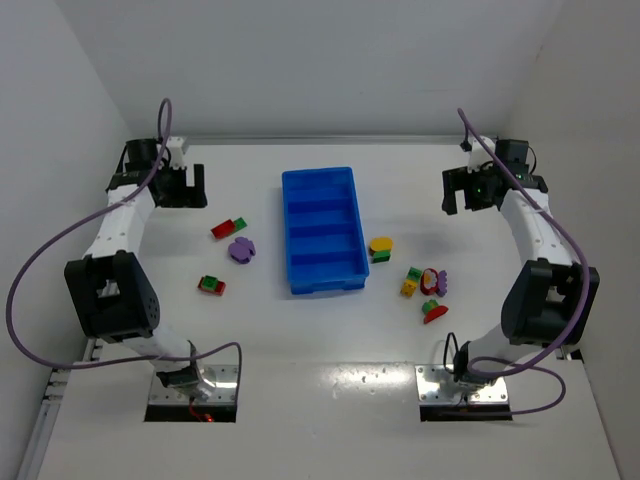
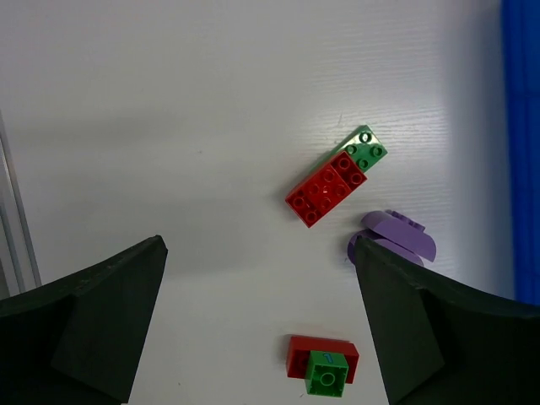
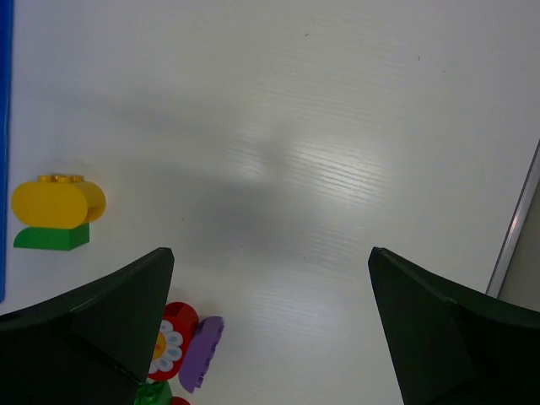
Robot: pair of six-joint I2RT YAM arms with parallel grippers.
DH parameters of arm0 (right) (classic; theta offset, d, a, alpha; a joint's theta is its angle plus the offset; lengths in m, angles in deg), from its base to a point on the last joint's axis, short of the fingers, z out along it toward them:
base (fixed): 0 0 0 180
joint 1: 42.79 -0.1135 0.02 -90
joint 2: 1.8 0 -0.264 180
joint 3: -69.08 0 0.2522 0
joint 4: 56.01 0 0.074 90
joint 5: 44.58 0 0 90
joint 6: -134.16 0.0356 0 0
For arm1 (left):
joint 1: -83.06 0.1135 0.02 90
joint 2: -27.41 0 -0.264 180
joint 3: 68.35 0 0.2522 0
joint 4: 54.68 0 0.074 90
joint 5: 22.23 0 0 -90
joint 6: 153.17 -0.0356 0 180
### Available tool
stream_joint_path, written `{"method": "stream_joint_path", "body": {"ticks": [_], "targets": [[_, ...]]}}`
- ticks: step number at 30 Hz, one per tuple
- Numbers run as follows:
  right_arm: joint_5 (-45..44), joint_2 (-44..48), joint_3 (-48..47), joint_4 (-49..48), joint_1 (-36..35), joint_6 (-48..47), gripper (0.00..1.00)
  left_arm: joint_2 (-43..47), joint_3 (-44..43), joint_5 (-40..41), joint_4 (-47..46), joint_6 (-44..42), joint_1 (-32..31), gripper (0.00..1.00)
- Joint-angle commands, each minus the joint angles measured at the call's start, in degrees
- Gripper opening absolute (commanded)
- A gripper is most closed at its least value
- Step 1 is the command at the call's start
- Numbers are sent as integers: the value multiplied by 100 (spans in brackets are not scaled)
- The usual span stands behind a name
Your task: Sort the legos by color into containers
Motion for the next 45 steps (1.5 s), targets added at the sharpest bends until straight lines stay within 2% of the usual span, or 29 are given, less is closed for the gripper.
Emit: {"method": "stream_joint_path", "body": {"ticks": [1, 7, 10, 13, 15, 17, 20, 22, 23, 26, 33, 45], "targets": [[106, 182, -4, -48, 11, -28, 100, 337, -204, -127, -71, -136, 80, 100], [54, 121, -4, -48, 11, -81, 100, 145, -414, -117, 288, -505, 27, 100], [124, 121, -56, 5, 11, -81, 100, -22, -635, -538, 631, -917, -25, 100], [255, 121, -57, 5, -50, 67, 100, 379, -161, -1241, 344, -1568, -26, 100], [386, 121, -57, 5, -51, 68, 100, 478, -72, -1242, 219, -1622, -26, 100], [650, 121, -57, 127, -103, -45, 100, 478, -151, -1365, 482, -2155, -87, 100], [792, 68, -118, 128, -103, -46, 100, 92, -467, -996, 744, -2263, -202, 100], [862, 7, -241, 180, -103, -46, 100, -198, -626, -1346, 1157, -2867, -202, 100], [915, 7, -241, 181, -103, -46, 100, -277, -678, -1443, 1403, -3297, -254, 97], [1038, -46, -303, 320, -103, -239, 100, -628, -679, -1374, 1554, -3678, -342, 90], [1091, -46, -355, 435, -103, -406, 100, -1323, -749, -1383, 1625, -4232, -605, 89], [1091, -46, -241, 488, -51, -459, 100, -1947, -687, -566, 957, -4417, -1063, 80]]}}
